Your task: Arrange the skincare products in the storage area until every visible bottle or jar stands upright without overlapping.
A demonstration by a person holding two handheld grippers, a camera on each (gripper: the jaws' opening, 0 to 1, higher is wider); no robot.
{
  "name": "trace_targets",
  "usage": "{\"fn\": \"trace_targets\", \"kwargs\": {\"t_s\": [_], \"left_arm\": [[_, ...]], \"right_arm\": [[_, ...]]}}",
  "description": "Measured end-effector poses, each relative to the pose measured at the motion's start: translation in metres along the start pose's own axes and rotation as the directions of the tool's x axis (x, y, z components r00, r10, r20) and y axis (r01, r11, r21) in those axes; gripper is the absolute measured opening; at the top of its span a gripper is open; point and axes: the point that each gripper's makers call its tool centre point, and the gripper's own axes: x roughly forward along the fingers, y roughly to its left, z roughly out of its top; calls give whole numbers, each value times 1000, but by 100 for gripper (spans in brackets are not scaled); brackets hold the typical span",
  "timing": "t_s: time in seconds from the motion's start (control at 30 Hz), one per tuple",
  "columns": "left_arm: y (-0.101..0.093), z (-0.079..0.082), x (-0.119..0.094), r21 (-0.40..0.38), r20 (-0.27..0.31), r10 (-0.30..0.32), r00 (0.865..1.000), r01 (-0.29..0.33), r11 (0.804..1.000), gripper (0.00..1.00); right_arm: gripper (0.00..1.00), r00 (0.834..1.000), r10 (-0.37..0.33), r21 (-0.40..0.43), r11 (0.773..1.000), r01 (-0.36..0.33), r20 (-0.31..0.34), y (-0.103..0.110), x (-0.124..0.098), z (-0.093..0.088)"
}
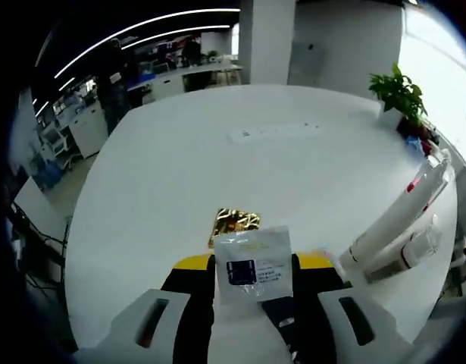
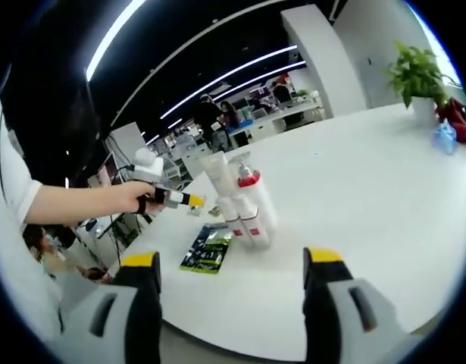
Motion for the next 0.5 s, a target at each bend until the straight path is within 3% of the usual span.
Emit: {"fn": "trace_targets", "kwargs": {"t_s": [0.5], "left_arm": [[16, -59, -31, -65, -72, 51, 996, -56, 996, 38]], "right_arm": [[76, 1000, 7, -36, 999, -7, -13, 3, 0, -2]]}}
